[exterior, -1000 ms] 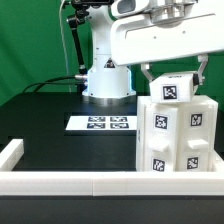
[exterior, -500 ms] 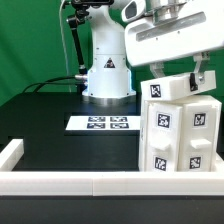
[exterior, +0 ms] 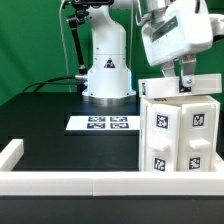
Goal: Assemble cabinet
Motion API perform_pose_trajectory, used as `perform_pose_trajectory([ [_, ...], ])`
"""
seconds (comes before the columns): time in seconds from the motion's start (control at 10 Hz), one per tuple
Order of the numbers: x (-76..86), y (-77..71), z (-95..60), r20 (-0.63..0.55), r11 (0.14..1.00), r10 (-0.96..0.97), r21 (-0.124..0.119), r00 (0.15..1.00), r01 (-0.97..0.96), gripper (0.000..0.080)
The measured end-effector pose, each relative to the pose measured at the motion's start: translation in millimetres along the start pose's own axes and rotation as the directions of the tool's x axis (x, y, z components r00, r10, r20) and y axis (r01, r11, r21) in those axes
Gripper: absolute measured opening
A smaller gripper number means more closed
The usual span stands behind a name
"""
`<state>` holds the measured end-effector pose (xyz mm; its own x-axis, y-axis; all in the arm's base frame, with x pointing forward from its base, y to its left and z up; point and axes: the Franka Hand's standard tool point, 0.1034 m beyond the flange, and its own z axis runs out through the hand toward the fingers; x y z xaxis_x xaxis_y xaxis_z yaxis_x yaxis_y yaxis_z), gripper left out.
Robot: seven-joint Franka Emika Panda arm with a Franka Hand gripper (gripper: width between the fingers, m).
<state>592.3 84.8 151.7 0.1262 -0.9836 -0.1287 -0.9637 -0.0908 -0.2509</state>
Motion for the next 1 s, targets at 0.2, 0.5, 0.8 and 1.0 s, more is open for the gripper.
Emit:
perform_pose_trajectory([
  [0.2,1.0,0.1,0.0,0.015,0.986,0.165,0.003,0.986,-0.165,0.0554],
  [0.5,0.4,1.2,0.8,0.031,0.908,0.420,-0.008,0.907,-0.420,0.0554],
  [0.8,2.7,1.2,-0.3,0.054,0.879,0.476,-0.055,0.878,-0.474,0.0554],
  [1.0,1.1,0.7,0.6,0.058,0.870,0.492,-0.056,0.868,-0.490,0.0663],
])
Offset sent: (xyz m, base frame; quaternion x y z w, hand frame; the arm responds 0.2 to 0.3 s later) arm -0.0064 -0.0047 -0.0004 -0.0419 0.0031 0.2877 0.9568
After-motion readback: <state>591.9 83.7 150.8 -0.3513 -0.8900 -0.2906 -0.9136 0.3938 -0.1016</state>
